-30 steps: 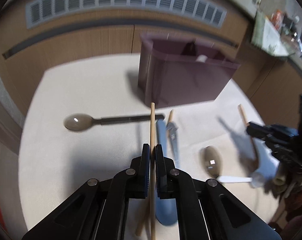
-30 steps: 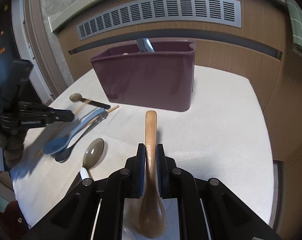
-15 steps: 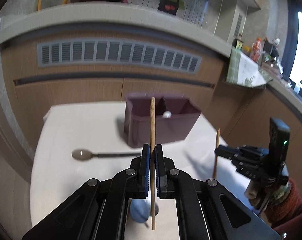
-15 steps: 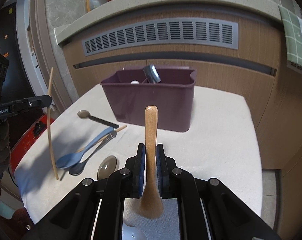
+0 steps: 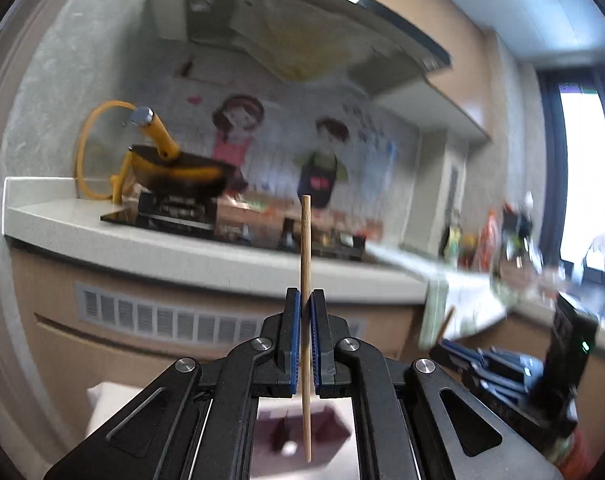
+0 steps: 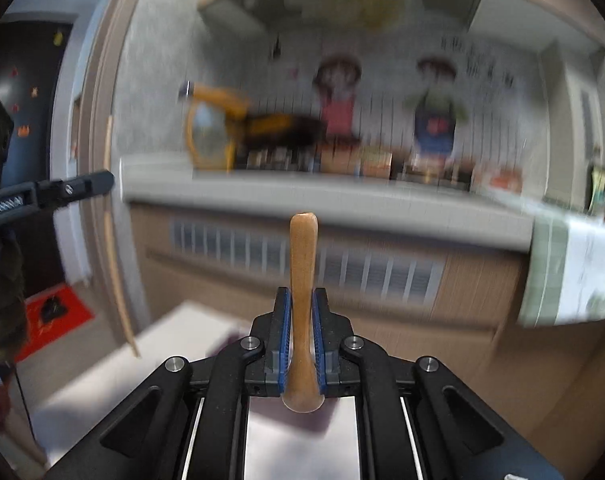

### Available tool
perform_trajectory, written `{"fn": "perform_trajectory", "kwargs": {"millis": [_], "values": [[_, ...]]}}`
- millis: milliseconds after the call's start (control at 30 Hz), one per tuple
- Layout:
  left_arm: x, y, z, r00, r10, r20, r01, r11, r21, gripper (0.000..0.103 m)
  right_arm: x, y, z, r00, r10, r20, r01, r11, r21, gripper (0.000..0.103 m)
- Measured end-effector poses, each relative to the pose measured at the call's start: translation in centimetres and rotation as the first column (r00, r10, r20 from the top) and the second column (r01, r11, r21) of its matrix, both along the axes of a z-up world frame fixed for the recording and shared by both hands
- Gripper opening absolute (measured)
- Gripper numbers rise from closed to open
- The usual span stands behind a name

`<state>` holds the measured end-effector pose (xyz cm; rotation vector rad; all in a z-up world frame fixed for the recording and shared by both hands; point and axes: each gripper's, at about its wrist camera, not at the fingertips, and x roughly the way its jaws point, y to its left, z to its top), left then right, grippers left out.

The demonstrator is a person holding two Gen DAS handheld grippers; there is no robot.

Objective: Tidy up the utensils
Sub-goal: 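Lift the wooden spoon with the right gripper while the left gripper lifts the chopstick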

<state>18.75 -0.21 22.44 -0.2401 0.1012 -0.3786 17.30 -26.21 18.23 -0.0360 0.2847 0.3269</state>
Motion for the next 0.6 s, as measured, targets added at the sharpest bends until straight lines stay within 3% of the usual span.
{"fn": "perform_trajectory", "kwargs": {"millis": [100,200,433,600], "values": [[1.5,0.0,-0.5,0.997,0.069,0.045,-0.068,0.998,-0.014,0.005,0.5,0.3,2.0,0.998,-0.015,0.056,0.014,1.0,0.022,0.01],[3.5,0.0,-2.2,0.998,0.059,0.002,-0.058,0.998,-0.02,0.005,1.4,0.7,2.1,0.996,-0.034,0.087,0.032,0.999,0.016,0.01],[7.2,-0.9,-6.3,0.995,0.073,-0.068,-0.072,0.997,0.013,0.005,4.3,0.6,-1.1,0.999,-0.036,0.029,0.036,0.999,0.015,0.01],[9.4,-1.6,-9.9,0.988,0.082,-0.131,-0.079,0.996,0.029,0.005,7.1,0.7,-4.6,0.997,-0.042,-0.06,0.044,0.998,0.035,0.01]]}}
